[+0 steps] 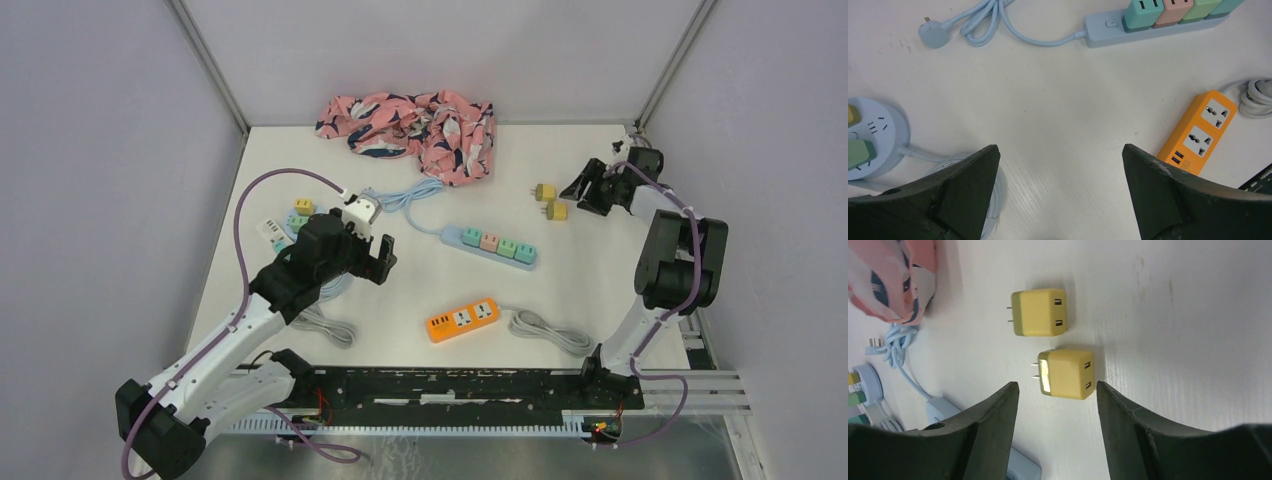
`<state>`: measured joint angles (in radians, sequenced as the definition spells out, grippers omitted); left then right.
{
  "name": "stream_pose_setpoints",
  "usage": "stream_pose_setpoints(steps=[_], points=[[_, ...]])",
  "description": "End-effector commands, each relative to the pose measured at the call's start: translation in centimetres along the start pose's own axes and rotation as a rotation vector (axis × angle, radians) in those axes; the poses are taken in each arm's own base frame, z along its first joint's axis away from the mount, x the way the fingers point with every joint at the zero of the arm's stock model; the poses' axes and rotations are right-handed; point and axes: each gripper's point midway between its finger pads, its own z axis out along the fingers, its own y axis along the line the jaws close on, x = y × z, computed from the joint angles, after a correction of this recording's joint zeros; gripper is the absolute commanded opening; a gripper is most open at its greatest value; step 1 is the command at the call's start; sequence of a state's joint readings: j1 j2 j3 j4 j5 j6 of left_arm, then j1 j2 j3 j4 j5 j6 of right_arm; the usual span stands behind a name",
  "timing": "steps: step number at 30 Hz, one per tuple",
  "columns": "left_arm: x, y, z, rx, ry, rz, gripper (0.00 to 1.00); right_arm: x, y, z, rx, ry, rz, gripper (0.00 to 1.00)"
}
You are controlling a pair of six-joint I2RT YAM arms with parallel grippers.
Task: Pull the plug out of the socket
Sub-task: Place the plug at the center of the board.
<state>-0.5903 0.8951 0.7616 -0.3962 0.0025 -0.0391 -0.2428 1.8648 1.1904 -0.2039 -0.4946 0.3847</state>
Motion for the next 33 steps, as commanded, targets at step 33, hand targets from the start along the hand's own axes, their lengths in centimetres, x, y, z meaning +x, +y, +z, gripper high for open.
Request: stream_pose_setpoints(steps=[33], points=[[-0.9, 0.4, 0.1, -0.009, -0.035, 0.025, 0.99, 17.7, 22.0, -19.8, -1.234, 0.0, -1.256, 0.98]])
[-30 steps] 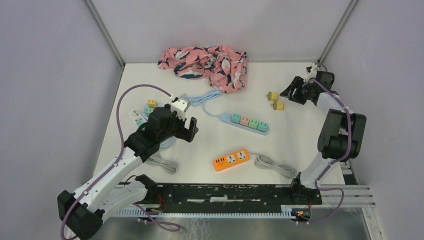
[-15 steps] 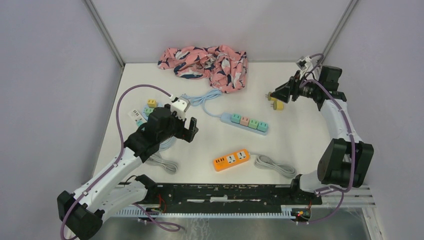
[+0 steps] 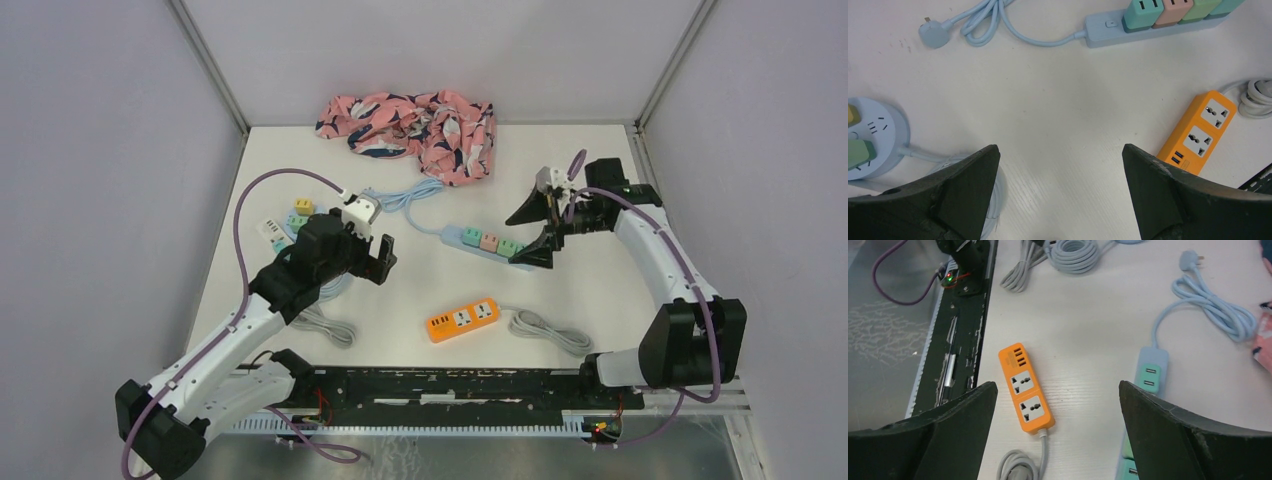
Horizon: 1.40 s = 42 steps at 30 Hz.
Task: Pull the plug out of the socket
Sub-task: Place the plug at the center of the board, then pick up the socket from the center of the board.
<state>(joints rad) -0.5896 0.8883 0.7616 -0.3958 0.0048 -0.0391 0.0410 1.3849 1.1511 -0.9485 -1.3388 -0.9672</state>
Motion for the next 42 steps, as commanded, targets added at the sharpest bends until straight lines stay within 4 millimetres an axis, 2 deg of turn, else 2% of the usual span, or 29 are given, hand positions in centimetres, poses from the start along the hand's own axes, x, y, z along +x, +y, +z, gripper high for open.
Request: stream_pose_setpoints(steps=[1, 17, 24, 42], points=[[-0.7, 0.5, 0.3, -0.012, -0.027, 0.025, 0.99, 0.1, 3.5, 1.5, -0.11, 0.009, -0.156, 0.98], [0.0, 1.3, 0.9, -0.036, 0.003, 0.022, 0.99, 6.8, 6.1, 5.8, -0.263, 0.351, -0.295, 0.95], [-0.3, 1.3, 0.7, -0.036, -0.011, 0.018, 0.99, 8.7, 7.6, 7.9, -0.32, 0.423, -0.342, 0.95], [-1.5, 1.7, -0.2, -0.055, -0.075, 0.015, 0.99, 12.7, 8.2, 12.2, -0.295, 0.623, -0.41, 0.95]])
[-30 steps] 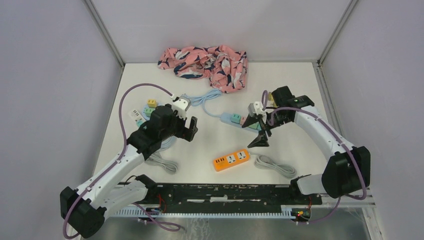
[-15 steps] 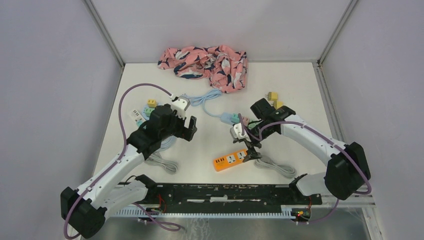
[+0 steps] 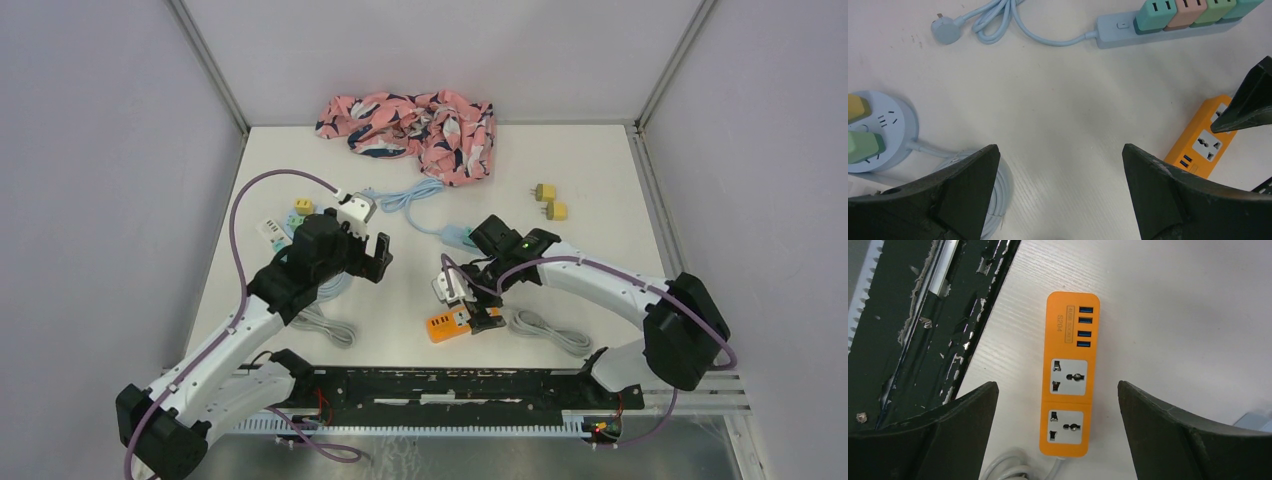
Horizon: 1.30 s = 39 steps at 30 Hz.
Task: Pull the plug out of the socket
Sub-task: Pick up the socket from the center of the board.
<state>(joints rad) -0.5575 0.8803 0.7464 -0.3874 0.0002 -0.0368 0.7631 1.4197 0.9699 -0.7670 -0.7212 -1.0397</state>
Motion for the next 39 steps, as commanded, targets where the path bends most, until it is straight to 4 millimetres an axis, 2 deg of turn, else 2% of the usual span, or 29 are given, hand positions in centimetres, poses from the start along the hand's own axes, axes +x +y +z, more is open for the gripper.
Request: stream_pose_setpoints(steps=[1, 9, 15, 19, 24, 35, 39], points=[[-1.8, 0.6, -0.3, -0.023, -0.076, 0.026, 0.99, 0.4, -1.3, 1.3, 0.054, 0.067, 0.005, 0.95], [-1.9, 0.5, -0.3, -0.013, -0.081, 0.024, 0.99, 2.1, -1.3, 3.8, 0.037, 0.195, -0.009, 0.92], [-2.1, 0.5, -0.5, -0.015, -0.089, 0.023, 0.99, 3.3, -2.0, 5.1, 0.064, 0.295, -0.032, 0.78], [-2.1, 0.5, -0.5, -0.015, -0.089, 0.024, 0.99, 3.5, -2.4, 5.2, 0.088, 0.329, -0.049, 0.67], [-2.1, 0.8, -0.7, -0.031, -0.095, 0.025, 0.99, 4.1, -2.7, 5.3, 0.102, 0.369, -0.072, 0.6], [-2.0, 0.8, -0.6, -0.032, -0.091, 0.025, 0.99, 4.3, -2.6, 5.7, 0.092, 0.388, -0.069, 0.59], [-2.0, 0.8, -0.6, -0.033, -0.089, 0.024, 0.99, 4.0, -2.4, 5.8, 0.076, 0.379, -0.057, 0.44]])
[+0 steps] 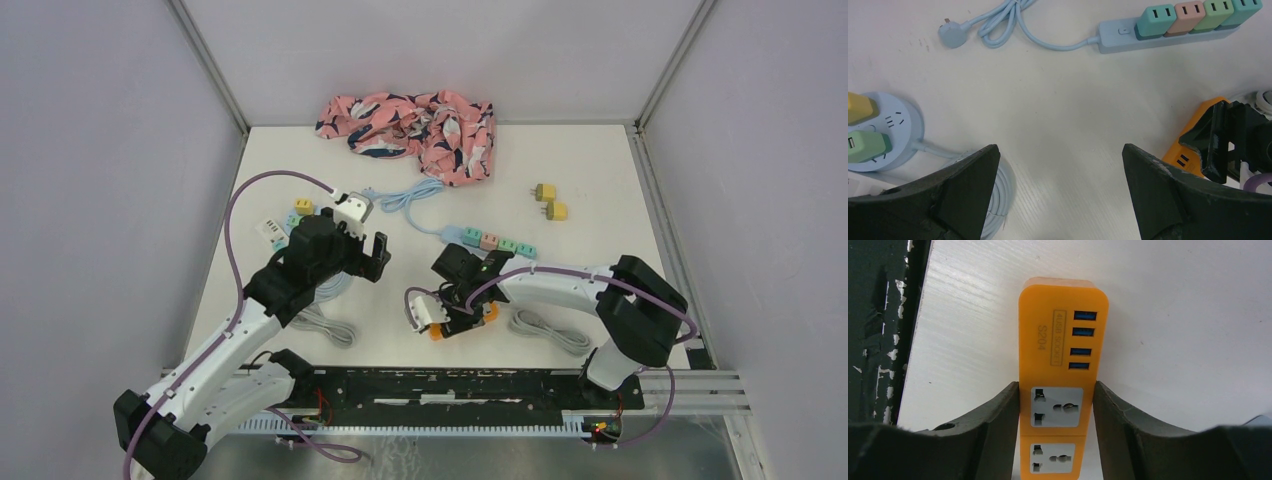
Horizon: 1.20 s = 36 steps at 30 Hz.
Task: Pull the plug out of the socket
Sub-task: Pick up the socket from the center of the board.
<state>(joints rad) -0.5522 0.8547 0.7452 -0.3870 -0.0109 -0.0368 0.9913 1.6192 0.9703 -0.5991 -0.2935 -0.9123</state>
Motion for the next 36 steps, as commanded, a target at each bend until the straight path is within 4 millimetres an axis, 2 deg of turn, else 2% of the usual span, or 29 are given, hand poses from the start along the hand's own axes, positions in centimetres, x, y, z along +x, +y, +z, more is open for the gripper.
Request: stream_pose_setpoints(steps=[1, 7, 10, 24, 36], points=[[-1.5, 0.5, -0.1, -0.017, -0.065, 0.027, 0.99, -0.4, -0.8, 0.1, 0.009, 0.008, -0.003, 0.39], [-1.6, 0.5, -0.1, -0.018, -0.069, 0.027, 0.99, -1.3, -1.2, -1.3, 0.002, -0.051, 0.043, 0.09], [-1.6, 0.6, -0.2, -0.02, -0.07, 0.028, 0.99, -1.5, -1.2, -2.6, -0.013, -0.102, 0.065, 0.03], [-2.0, 0.5, -0.5, -0.016, -0.086, 0.025, 0.99, -1.7, -2.4, -11.5, 0.028, -0.423, 0.18, 0.0], [-2.2, 0.3, -0.7, -0.004, -0.094, 0.022, 0.99, 1.1, -5.2, -18.0, 0.19, -0.57, 0.364, 0.0]])
